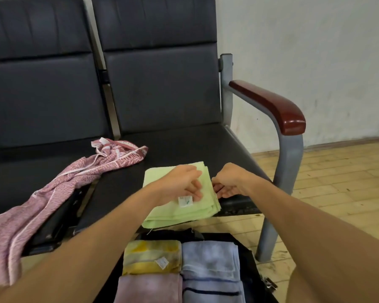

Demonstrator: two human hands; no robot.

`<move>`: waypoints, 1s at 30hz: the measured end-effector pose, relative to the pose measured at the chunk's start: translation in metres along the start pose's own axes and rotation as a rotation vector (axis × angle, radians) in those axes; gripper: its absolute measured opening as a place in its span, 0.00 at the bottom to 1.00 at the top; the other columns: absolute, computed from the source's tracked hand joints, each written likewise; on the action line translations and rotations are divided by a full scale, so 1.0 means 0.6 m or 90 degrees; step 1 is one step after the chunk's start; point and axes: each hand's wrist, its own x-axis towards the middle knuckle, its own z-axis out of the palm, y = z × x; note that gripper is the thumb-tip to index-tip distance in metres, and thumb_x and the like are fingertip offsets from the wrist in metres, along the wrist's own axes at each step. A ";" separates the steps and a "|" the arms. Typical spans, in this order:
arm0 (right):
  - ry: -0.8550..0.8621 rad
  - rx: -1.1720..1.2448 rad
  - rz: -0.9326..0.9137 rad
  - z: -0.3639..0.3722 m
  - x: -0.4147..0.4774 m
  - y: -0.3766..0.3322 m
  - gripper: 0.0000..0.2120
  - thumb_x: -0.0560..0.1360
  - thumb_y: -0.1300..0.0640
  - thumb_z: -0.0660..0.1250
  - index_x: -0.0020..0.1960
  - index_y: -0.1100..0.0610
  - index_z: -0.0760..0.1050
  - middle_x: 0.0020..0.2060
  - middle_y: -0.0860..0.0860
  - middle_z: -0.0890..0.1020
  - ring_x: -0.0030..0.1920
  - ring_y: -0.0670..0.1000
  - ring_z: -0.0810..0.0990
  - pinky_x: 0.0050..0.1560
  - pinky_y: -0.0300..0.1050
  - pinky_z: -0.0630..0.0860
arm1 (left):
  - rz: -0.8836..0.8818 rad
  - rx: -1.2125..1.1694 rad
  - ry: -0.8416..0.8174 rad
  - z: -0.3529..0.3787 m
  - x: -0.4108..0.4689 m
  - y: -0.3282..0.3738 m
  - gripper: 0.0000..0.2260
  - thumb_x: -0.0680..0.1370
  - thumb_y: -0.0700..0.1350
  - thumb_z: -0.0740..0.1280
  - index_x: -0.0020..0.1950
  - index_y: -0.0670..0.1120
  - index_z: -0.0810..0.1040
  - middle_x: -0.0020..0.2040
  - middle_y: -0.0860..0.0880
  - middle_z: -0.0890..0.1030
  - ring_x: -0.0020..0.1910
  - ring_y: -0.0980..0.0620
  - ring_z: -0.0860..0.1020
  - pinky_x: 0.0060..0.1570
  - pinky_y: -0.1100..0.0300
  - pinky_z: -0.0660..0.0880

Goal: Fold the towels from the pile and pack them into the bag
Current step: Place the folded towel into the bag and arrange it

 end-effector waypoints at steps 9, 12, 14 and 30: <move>0.092 -0.167 -0.051 -0.008 -0.001 -0.002 0.23 0.81 0.42 0.58 0.47 0.61 0.78 0.40 0.53 0.83 0.35 0.50 0.75 0.39 0.42 0.73 | 0.026 0.331 0.286 -0.152 -0.046 -0.105 0.08 0.80 0.44 0.63 0.59 0.48 0.77 0.51 0.48 0.80 0.47 0.54 0.77 0.45 0.61 0.72; 0.083 -0.232 -0.056 0.005 -0.004 -0.009 0.24 0.79 0.39 0.60 0.51 0.61 0.75 0.52 0.54 0.80 0.46 0.53 0.76 0.46 0.45 0.71 | -0.073 0.428 0.246 -0.165 -0.035 -0.131 0.18 0.80 0.58 0.61 0.60 0.47 0.78 0.60 0.44 0.78 0.60 0.45 0.75 0.61 0.51 0.71; 0.072 -0.256 -0.061 0.018 -0.005 -0.017 0.28 0.78 0.39 0.62 0.62 0.62 0.72 0.59 0.54 0.76 0.56 0.55 0.76 0.51 0.46 0.70 | -0.098 0.437 0.212 -0.161 -0.025 -0.132 0.25 0.77 0.66 0.57 0.58 0.49 0.79 0.62 0.44 0.77 0.64 0.40 0.72 0.64 0.46 0.70; -0.056 0.290 -0.137 0.033 -0.012 -0.022 0.23 0.77 0.64 0.68 0.67 0.46 0.66 0.55 0.56 0.79 0.53 0.57 0.83 0.49 0.55 0.82 | 0.111 -0.148 0.300 -0.123 -0.061 -0.102 0.17 0.78 0.45 0.68 0.62 0.51 0.64 0.53 0.49 0.77 0.48 0.53 0.80 0.41 0.61 0.78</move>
